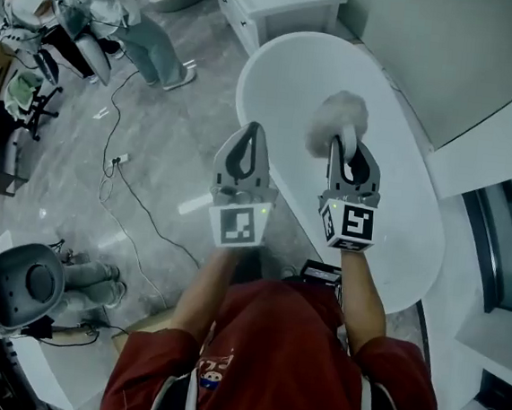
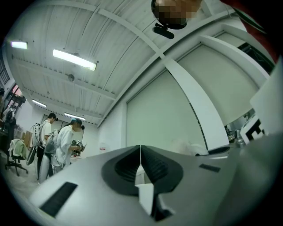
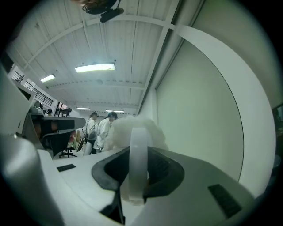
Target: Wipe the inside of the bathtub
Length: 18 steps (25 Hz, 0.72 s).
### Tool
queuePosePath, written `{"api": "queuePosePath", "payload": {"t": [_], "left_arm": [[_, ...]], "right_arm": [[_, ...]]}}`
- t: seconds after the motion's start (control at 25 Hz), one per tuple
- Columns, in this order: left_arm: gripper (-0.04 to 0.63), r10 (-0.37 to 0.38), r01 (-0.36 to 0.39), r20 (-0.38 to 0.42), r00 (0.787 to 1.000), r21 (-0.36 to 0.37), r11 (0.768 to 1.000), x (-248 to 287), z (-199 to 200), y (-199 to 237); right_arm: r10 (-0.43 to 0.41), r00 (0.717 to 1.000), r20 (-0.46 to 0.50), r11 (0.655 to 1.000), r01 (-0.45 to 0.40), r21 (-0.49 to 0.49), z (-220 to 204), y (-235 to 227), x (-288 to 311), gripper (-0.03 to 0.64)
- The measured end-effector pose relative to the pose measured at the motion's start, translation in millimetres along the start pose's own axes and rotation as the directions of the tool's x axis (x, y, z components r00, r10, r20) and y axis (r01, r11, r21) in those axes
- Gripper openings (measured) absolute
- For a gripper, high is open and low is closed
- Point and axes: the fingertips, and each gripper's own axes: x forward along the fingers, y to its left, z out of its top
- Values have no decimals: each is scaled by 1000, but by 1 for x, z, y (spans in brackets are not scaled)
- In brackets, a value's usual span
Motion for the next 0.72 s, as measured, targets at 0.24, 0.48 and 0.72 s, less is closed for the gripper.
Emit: {"api": "queuePosePath", "payload": {"t": [0.24, 0.48, 0.72], "left_arm": [[17, -47, 47, -6, 999, -15, 999, 52, -21, 59], [17, -89, 88, -29, 996, -22, 996, 99, -44, 136], [17, -114, 111, -73, 991, -47, 993, 134, -80, 179]], "right_arm": [[-15, 999, -44, 1000, 14, -23, -14, 30, 70, 96], [-28, 993, -117, 999, 23, -40, -35, 76, 144, 96], [-41, 978, -205, 999, 35, -34, -70, 99, 190, 96]]}}
